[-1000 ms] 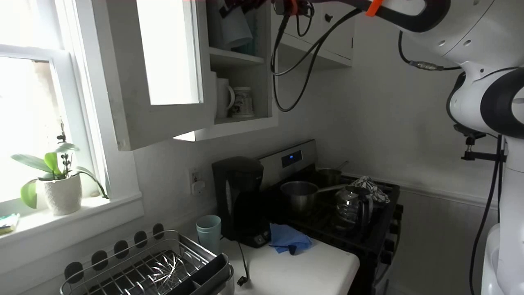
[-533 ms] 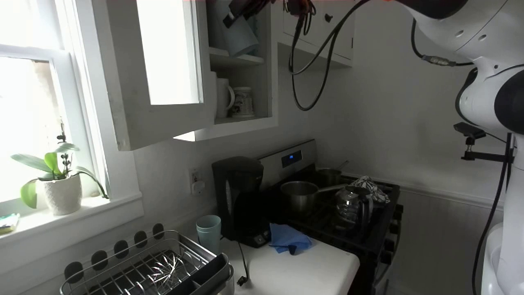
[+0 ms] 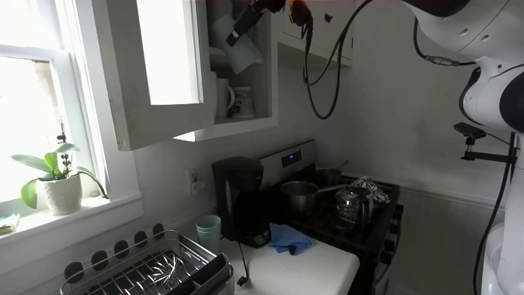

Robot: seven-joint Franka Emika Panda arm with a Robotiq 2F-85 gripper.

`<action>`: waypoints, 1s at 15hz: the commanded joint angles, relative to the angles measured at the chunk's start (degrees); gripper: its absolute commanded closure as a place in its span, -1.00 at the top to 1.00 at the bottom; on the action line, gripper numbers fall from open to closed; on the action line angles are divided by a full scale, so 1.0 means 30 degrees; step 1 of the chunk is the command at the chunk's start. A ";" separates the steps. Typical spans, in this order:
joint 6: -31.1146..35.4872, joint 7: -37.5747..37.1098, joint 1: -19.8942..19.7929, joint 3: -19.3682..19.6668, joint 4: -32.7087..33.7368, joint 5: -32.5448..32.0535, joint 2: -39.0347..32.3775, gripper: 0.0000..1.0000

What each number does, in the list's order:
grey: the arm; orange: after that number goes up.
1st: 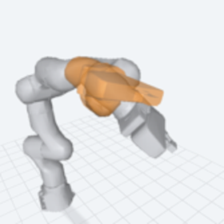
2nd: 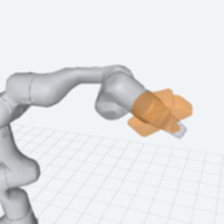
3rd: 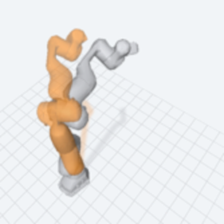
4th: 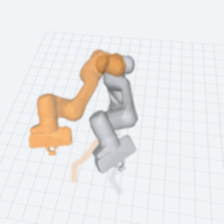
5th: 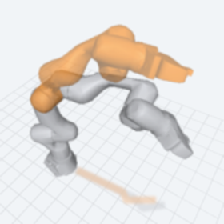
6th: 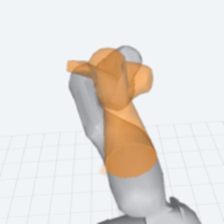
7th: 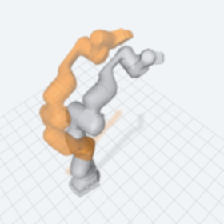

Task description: Move the greenish cup to the lower shelf and put it upright

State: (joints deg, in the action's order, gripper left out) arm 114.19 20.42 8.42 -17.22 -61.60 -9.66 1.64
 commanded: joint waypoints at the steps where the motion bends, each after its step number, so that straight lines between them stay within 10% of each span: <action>1: -0.0457 0.1553 -0.0147 0.0234 -0.1001 0.0671 0.0830 0.07; 15: 0.0095 0.5802 -0.0181 0.1183 -0.5587 0.1432 0.3024 0.07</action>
State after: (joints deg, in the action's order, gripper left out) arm 113.02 35.37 8.30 -14.92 -71.88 -7.08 6.23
